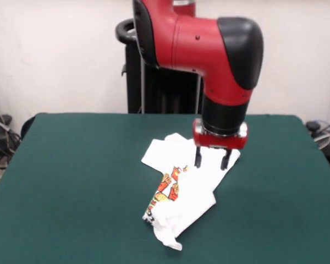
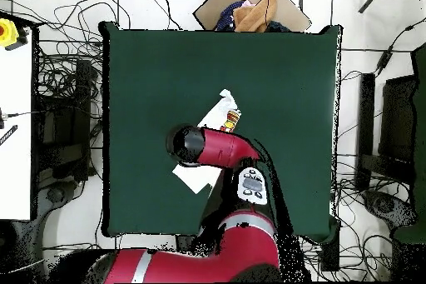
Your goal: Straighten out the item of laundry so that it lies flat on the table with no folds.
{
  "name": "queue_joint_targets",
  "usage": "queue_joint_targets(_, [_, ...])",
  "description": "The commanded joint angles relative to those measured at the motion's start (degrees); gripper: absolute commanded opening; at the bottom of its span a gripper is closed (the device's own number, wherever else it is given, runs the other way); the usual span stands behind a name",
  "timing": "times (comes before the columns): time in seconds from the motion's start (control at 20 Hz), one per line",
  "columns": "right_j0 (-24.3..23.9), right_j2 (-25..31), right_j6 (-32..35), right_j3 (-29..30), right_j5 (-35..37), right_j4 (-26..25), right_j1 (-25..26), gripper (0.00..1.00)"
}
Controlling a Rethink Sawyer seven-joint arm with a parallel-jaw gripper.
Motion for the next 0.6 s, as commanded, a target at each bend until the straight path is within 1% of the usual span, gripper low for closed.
queue_joint_targets(0.05, [-0.5, 8.1, 14.0, 6.8, -12.7, 1.9, 7.2, 1.00])
queue_joint_targets(0.15, [-0.5, 8.4, 14.0, 6.7, -14.2, 2.1, 7.9, 1.00])
queue_joint_targets(0.45, [-1.7, 10.1, 15.4, 7.1, -23.3, 2.5, 10.2, 1.00])
queue_joint_targets(0.6, [1.3, 6.7, 15.2, 6.4, -23.6, 3.1, 9.6, 1.00])
